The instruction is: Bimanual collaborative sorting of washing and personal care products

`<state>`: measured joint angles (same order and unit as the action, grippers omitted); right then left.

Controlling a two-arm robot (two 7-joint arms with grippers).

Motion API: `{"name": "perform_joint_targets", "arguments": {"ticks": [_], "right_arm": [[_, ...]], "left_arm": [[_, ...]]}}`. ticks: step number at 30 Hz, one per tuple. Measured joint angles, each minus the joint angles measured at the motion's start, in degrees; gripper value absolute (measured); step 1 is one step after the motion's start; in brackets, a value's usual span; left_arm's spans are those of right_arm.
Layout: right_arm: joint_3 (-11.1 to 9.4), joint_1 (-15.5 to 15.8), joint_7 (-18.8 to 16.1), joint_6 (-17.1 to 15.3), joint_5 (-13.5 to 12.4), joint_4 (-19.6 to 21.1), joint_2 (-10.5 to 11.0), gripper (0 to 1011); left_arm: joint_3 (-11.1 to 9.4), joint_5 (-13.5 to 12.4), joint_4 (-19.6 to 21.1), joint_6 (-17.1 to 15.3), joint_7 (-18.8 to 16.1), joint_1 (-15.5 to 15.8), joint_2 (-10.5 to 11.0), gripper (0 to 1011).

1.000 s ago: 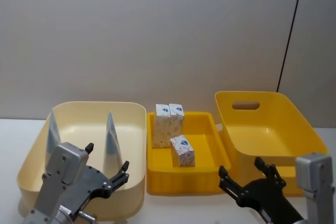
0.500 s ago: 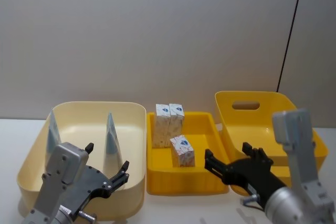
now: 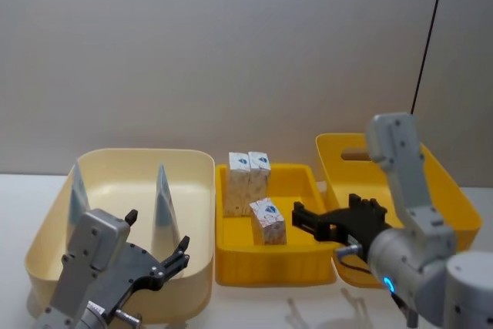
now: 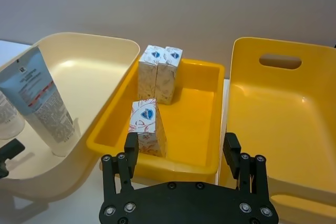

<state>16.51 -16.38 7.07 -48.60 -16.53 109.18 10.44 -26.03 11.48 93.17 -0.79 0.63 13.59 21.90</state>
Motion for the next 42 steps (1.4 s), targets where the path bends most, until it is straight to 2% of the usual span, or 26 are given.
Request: {"name": "perform_joint_targets", "arguments": {"ticks": [8, 16, 23, 28, 29, 42], "right_arm": [[1.17, -6.06, -0.67, -5.07, -0.15, -5.55, -1.44, 1001], [2.85, -10.67, -2.83, -7.28, -0.55, -10.88, -2.4, 1001], [4.68, -13.85, -4.15, -7.6, -0.31, -15.63, -3.09, 1001], [5.95, -15.56, -4.39, -7.35, 0.53, -18.55, -3.38, 1001], [6.58, -16.39, -4.4, -7.02, 1.11, -20.18, -3.53, 1001], [8.36, -19.04, -4.37, -4.8, 2.92, -27.26, -4.71, 1001]], "left_arm": [[0.0, 0.0, 0.0, 0.0, 0.0, 0.0, 0.0, 1003], [0.0, 0.0, 0.0, 0.0, 0.0, 0.0, 0.0, 1003], [0.0, 0.0, 0.0, 0.0, 0.0, 0.0, 0.0, 1004], [0.0, 0.0, 0.0, 0.0, 0.0, 0.0, 0.0, 1003], [0.0, 0.0, 0.0, 0.0, 0.0, 0.0, 0.0, 1003], [0.0, 0.0, 0.0, 0.0, 0.0, 0.0, 0.0, 1003]]}}
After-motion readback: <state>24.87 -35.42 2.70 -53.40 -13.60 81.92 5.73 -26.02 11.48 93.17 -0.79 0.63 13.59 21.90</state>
